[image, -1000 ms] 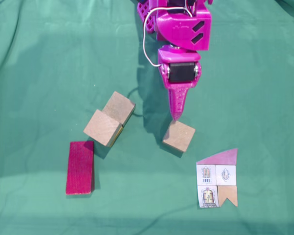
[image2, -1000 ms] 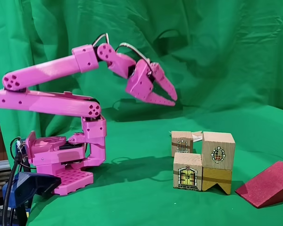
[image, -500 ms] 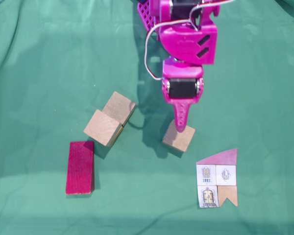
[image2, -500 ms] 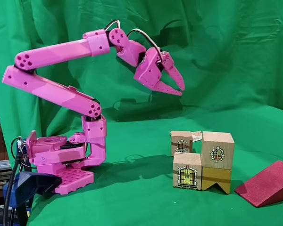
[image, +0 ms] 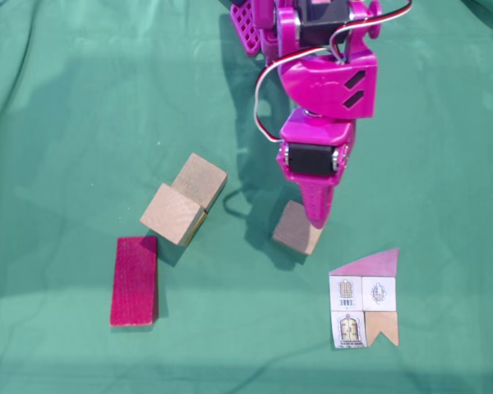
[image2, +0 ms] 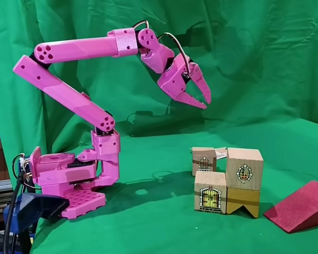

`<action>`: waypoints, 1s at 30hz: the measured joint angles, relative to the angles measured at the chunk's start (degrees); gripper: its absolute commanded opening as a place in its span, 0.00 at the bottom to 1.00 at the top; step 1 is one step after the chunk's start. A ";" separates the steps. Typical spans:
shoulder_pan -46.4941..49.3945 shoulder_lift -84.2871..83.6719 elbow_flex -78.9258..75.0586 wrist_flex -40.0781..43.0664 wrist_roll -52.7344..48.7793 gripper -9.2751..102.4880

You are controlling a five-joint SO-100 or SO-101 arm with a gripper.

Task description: Grasp some building blocks and build the house on the picture.

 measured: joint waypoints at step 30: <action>-0.18 -14.50 -0.09 0.00 2.11 0.08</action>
